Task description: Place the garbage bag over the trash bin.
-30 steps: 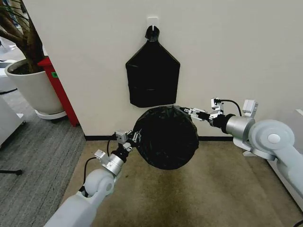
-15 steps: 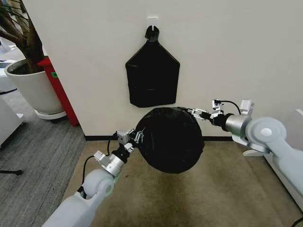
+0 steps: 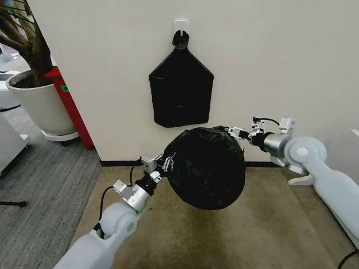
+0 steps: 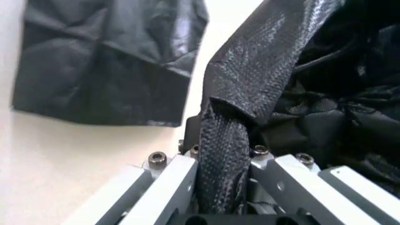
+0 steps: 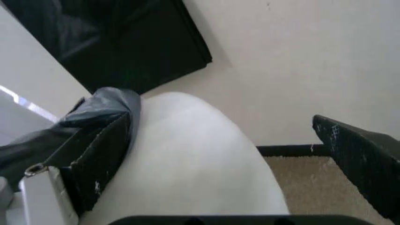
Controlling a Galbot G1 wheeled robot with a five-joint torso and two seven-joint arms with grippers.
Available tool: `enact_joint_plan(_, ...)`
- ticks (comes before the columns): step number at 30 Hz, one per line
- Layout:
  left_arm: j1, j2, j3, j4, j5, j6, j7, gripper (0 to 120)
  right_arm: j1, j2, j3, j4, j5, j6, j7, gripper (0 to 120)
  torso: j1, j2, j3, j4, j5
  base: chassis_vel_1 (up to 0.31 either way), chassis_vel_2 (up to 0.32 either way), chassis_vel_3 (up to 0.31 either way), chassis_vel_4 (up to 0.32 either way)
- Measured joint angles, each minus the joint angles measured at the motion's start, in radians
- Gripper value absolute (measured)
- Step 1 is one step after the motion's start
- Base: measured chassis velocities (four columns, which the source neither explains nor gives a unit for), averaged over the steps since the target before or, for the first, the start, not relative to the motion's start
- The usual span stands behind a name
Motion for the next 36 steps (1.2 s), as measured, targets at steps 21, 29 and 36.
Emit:
enact_joint_plan(21, -0.017, -0.044, -0.017, 0.026, -0.447, 0.172, -0.365, 3, -0.553, 0.129, 0.416, 0.33, -0.044, 0.114, -0.05, 100, 0.0, 0.0, 0.0, -0.0001, 0.0005, 0.0, 0.0, 0.0, 0.0)
enact_joint_plan(29, -0.026, -0.079, -0.017, 0.021, -0.712, 0.296, -0.584, 3, -0.851, 0.371, 0.395, 0.478, -0.341, 0.171, -0.18, 100, 0.0, 0.0, 0.0, -0.0001, -0.0001, 0.0, 0.0, 0.0, 0.0)
enact_joint_plan(36, -0.039, -0.084, -0.026, 0.028, -0.895, 0.333, -0.687, 3, -0.925, 0.475, 0.297, 0.51, -0.52, 0.21, -0.11, 100, 0.0, 0.0, 0.0, 0.0001, -0.0002, 0.0, 0.0, 0.0, 0.0)
